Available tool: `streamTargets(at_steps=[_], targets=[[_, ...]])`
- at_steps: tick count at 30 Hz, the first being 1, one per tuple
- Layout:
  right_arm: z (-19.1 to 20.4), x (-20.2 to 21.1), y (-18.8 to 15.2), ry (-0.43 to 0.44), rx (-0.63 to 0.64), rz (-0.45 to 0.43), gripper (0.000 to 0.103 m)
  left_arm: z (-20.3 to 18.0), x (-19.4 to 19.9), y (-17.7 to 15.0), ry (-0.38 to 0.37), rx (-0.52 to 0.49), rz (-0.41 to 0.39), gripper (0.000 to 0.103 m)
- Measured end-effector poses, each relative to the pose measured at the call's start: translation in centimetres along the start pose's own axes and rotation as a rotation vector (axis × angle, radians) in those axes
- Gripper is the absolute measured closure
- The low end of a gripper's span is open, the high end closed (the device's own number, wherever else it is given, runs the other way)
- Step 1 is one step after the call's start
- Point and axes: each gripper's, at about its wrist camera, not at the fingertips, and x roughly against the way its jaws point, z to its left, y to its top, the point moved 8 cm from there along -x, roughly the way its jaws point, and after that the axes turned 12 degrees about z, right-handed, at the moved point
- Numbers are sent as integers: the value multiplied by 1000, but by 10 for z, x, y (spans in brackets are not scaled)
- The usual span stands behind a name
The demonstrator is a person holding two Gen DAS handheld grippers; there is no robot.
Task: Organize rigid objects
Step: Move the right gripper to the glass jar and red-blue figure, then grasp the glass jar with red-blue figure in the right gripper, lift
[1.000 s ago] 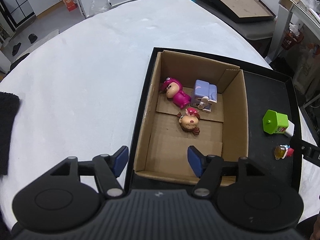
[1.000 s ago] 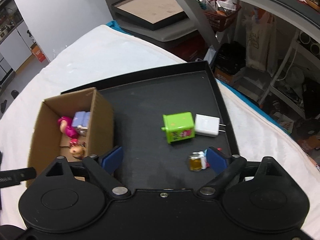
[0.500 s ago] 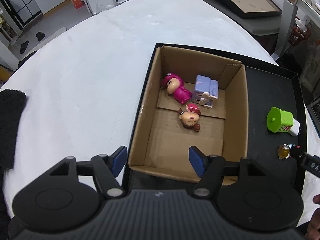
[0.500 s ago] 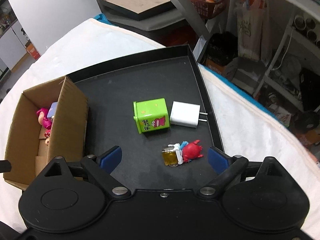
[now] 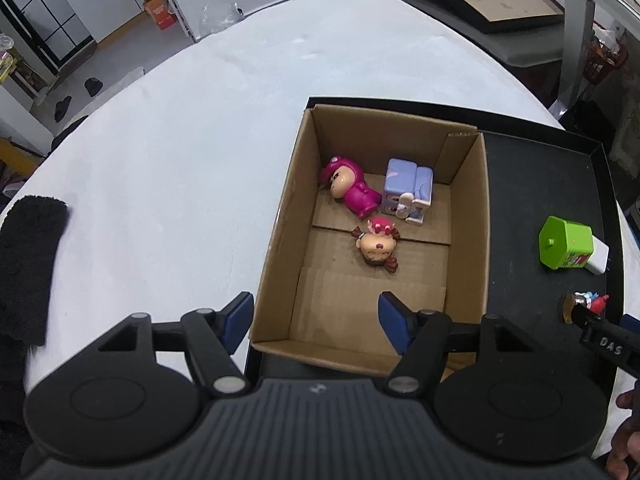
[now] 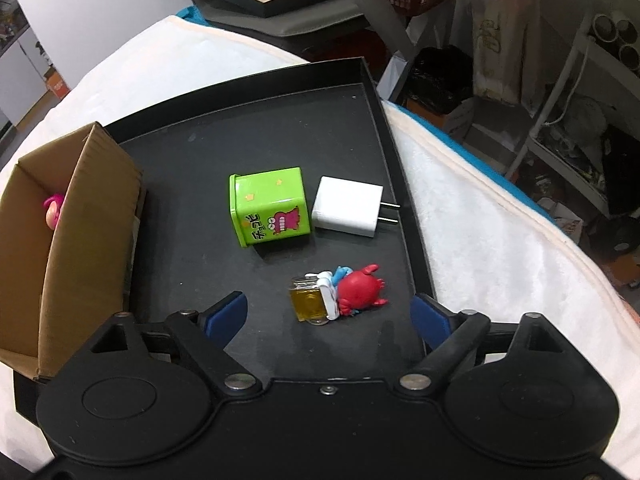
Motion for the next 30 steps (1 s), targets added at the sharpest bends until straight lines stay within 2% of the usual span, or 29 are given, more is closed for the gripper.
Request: streamTargets(at_steps=[3, 19, 30], targets=[[-1, -6, 1, -23, 18, 2, 17, -3, 2, 2, 12, 0, -4, 36], [-5, -25, 6, -58, 59, 19, 42, -9, 7, 8, 15, -16, -9, 35], [-8, -11, 6, -57, 33, -12, 44, 3, 3, 3, -29, 4, -6, 35]])
